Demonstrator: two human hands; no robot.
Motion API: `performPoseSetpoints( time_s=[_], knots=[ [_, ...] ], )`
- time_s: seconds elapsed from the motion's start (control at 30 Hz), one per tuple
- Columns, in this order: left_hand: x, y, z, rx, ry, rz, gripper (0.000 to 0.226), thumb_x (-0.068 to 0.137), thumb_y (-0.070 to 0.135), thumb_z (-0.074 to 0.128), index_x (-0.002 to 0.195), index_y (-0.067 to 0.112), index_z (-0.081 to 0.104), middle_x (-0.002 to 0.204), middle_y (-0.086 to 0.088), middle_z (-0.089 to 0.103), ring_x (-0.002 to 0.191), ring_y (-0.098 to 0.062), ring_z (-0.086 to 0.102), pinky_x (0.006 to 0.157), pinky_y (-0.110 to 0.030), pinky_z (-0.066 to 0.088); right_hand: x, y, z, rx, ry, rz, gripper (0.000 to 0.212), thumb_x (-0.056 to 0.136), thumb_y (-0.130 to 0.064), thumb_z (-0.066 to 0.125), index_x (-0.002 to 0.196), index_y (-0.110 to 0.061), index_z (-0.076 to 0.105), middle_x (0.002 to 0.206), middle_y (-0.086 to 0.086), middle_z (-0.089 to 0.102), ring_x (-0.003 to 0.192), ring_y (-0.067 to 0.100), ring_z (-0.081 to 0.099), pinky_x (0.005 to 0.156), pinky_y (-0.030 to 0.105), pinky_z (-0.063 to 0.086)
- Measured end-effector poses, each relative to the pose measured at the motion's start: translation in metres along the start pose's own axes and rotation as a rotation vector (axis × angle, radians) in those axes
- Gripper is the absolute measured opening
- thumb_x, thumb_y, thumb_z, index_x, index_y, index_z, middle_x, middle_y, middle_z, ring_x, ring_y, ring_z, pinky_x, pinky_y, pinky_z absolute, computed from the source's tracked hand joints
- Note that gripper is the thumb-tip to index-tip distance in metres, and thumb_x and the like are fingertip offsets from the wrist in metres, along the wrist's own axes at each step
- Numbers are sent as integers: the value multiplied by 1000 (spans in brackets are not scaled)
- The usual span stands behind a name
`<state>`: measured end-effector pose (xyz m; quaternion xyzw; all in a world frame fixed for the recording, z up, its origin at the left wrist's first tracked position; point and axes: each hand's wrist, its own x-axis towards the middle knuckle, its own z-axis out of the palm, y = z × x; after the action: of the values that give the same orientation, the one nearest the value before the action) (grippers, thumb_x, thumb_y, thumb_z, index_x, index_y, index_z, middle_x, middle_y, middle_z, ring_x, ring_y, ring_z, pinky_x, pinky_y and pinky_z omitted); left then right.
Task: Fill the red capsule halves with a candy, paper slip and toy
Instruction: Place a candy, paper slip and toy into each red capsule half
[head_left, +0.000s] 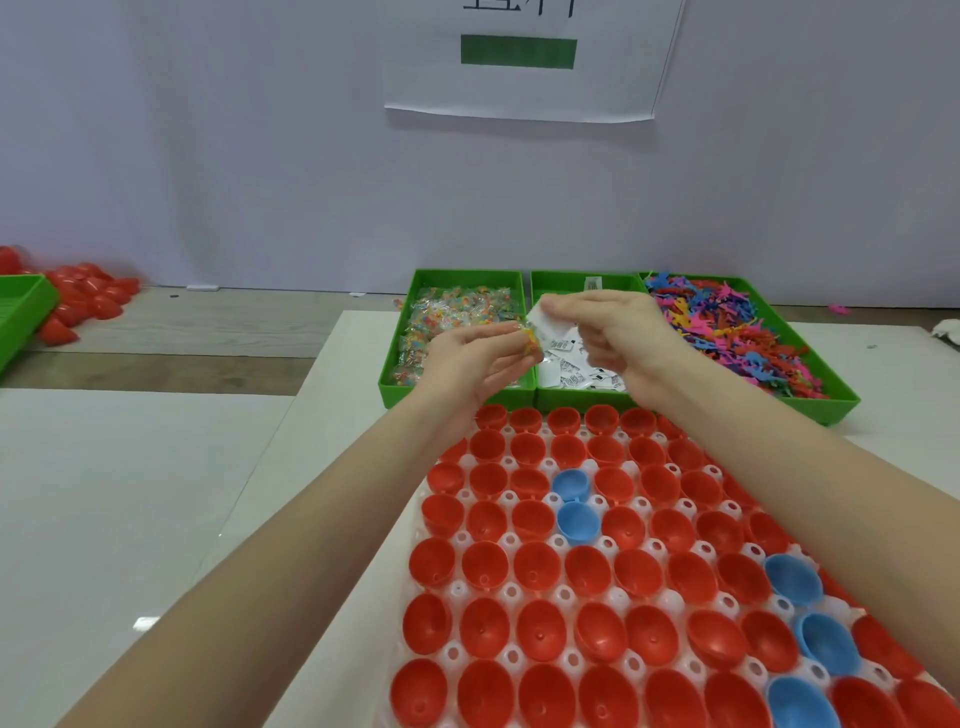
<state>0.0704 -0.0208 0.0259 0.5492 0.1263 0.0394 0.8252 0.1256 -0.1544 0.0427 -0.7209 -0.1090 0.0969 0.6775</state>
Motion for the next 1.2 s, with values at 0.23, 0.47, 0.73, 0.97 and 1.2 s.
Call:
performPoseSetpoints(
  time_s=[0.23,0.47,0.73,0.97,1.2],
  knots=[
    [-10,2,2,-8,-30,45,28,90,14,58,109,-6,60,94,-16,68,85,-21,69,76,-21,56,-12,1,13,-95,-24,-186,10,80,-10,69,87,-2,69,43,-18,57,37,-8,48,40,3,33],
    [-16,3,-4,-4,115,102,10,86,-4,59,86,6,61,82,-9,66,67,-11,68,70,-18,56,-11,-9,16,9,-79,-31,43,93,0,32,134,-7,40,63,0,55,49,8,42,45,15,33],
    [-21,6,-6,46,173,155,11,85,0,61,84,11,60,89,-11,65,79,-17,65,70,-17,55,-21,-10,17,-84,-52,-248,64,77,10,65,131,-9,36,82,0,63,64,9,66,68,19,54],
    [-29,6,-11,43,55,156,8,80,4,67,85,10,66,85,-9,70,82,-19,69,72,-19,57,-29,-16,23,-298,-48,-344,59,69,1,77,118,-16,48,88,-5,64,56,-1,62,58,10,49],
    [-30,7,-24,9,-47,100,8,79,4,67,84,11,68,80,0,74,80,-15,71,71,-19,56,-29,-14,30,-530,49,-450,28,65,-8,81,87,-15,64,72,-6,61,57,0,59,54,8,45]
  ],
)
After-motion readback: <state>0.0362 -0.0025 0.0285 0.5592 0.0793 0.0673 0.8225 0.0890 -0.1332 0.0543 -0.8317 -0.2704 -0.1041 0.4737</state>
